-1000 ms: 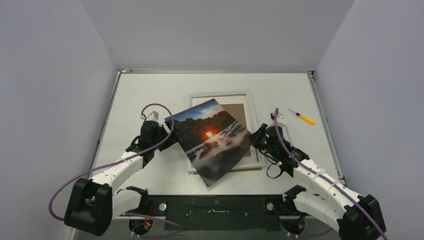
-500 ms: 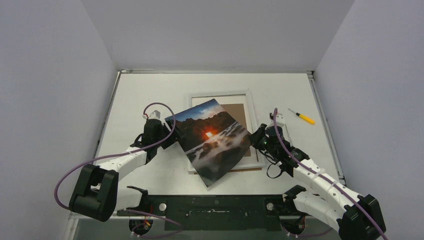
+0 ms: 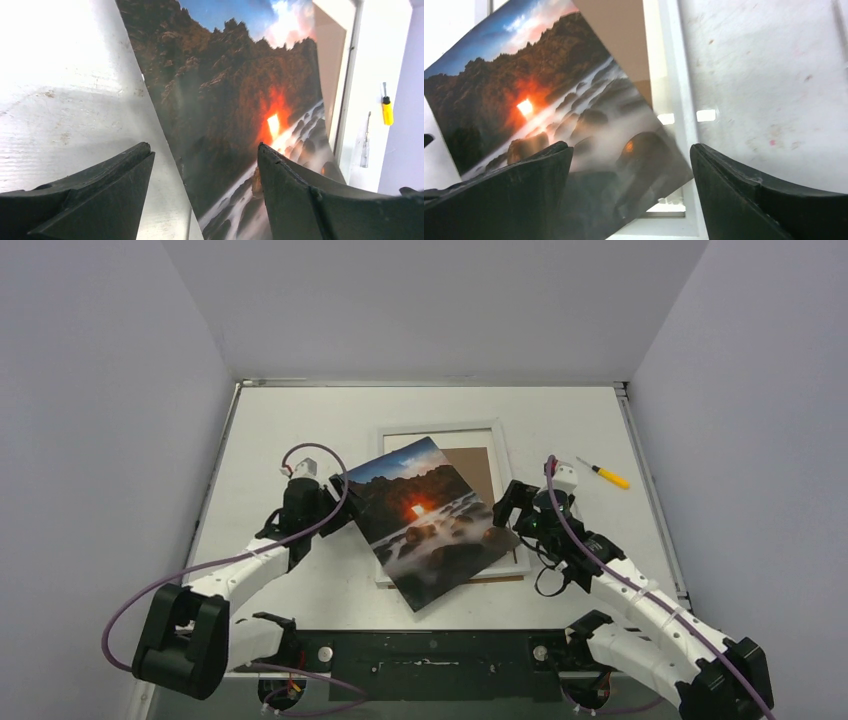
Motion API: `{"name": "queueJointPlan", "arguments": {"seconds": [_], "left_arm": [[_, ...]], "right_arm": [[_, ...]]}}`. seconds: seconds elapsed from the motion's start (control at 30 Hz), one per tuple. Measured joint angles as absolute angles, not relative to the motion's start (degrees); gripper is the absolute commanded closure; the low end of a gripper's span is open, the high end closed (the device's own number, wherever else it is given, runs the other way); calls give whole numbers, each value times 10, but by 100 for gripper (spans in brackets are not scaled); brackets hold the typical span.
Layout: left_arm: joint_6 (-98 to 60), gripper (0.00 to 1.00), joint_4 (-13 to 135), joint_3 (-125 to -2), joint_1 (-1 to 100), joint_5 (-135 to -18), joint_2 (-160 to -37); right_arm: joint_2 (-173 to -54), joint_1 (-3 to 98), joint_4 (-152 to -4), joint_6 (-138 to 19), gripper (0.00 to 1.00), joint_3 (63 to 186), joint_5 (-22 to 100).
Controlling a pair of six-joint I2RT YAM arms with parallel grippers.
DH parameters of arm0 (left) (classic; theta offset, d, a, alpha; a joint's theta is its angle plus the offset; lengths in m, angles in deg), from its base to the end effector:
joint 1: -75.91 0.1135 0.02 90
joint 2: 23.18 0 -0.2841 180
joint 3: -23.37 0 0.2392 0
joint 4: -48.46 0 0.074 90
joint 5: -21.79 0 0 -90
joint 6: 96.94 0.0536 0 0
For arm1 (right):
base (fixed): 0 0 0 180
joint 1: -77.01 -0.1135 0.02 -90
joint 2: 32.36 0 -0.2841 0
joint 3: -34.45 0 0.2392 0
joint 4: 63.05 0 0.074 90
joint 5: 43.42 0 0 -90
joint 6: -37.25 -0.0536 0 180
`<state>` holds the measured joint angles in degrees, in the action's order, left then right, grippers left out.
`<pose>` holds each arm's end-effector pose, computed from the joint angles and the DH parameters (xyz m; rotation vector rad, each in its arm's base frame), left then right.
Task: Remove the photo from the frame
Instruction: Place the photo in the photo frame, then reset both arms
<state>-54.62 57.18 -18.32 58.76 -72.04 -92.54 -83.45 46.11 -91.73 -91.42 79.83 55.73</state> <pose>0.2228 -0.0725 0.1927 -0.5668 2.2239 -0.6863 0.1625 0.0873 0.2391 0.2425 2.1965 0.5191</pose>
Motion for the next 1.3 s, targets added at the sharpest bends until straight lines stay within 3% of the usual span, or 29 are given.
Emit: {"name": "queueJointPlan", "arguments": {"seconds": [0.03, 0.13, 0.23, 0.3, 0.5, 0.73, 1.0, 1.3], "left_arm": [[-543, 22, 577, -183, 588, -716, -913], [-532, 17, 591, -183, 588, -704, -871], [-523, 13, 604, -183, 588, -688, -825], [-515, 2, 607, -181, 588, -677, -791], [-484, 4, 600, -123, 587, -637, -675], [-425, 4, 566, -40, 586, -596, -541], [-370, 3, 507, -10, 584, -554, -519], [-260, 4, 426, 14, 584, -470, -564]], "right_arm": [[-832, 461, -926, -907, 1, 807, 570], [-820, 462, -942, -883, 9, 832, 605], [-804, 462, -947, -861, 10, 847, 643], [-792, 462, -946, -840, 10, 848, 671], [-778, 462, -892, -767, 10, 822, 719], [-771, 470, -811, -710, 6, 764, 695], [-808, 702, -706, -730, 7, 739, 542], [-813, 725, -578, -686, 8, 654, 522]]}}
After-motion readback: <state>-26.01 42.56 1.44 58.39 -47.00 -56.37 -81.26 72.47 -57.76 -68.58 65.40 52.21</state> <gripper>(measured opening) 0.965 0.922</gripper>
